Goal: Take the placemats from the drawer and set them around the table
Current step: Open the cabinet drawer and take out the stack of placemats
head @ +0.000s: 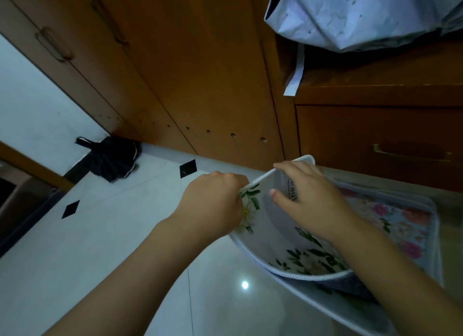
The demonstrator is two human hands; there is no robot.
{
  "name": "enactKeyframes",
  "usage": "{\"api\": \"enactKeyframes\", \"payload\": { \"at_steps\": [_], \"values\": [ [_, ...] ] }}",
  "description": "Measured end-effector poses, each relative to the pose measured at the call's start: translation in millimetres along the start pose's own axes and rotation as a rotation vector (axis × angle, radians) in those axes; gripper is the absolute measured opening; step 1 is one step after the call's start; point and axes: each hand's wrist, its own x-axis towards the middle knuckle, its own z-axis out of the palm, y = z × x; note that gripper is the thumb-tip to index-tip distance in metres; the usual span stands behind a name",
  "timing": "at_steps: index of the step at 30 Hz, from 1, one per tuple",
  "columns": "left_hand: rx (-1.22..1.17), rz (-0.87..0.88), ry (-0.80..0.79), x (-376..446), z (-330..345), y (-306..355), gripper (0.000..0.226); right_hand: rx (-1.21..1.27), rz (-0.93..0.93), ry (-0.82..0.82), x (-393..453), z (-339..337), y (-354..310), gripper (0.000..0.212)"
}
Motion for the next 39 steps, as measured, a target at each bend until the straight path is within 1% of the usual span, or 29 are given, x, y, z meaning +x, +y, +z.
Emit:
{"api": "enactKeyframes", "payload": {
  "at_steps": [3,9,12,16,19,22,25,29,33,39],
  "values": [
    [-0.003,-0.047,0.001,-9,2,-6,0.015,0.025,-0.024,0.006,3,9,-7,0.057],
    [-0.005,-0.161,0.109,-32,-3,-33,0.022,0.114,-0.112,0.045,10,27,-36,0.064],
    [0.012,-0.229,0.151,-45,-3,-50,0.024,0.135,-0.141,-0.003,9,44,-48,0.064],
    [0.126,-0.332,0.226,-58,-7,-84,0.023,0.11,-0.187,-0.078,10,68,-54,0.063],
    [0.173,-0.387,0.204,-64,-3,-100,0.02,0.097,-0.182,-0.106,12,78,-53,0.062],
    [0.153,-0.421,0.163,-64,5,-109,0.019,0.088,-0.166,-0.118,14,82,-48,0.061],
    [0.138,-0.449,0.203,-61,4,-118,0.017,0.074,-0.145,-0.108,15,83,-40,0.06],
    [0.196,-0.505,0.222,-56,-7,-131,0.015,0.07,-0.122,-0.102,16,80,-30,0.06],
    [0.244,-0.493,0.233,-52,-8,-134,0.016,0.033,-0.095,-0.09,16,78,-25,0.059],
    [0.226,-0.386,0.151,-38,22,-116,0.015,-0.02,-0.08,-0.102,15,78,-23,0.061]
  ]
}}
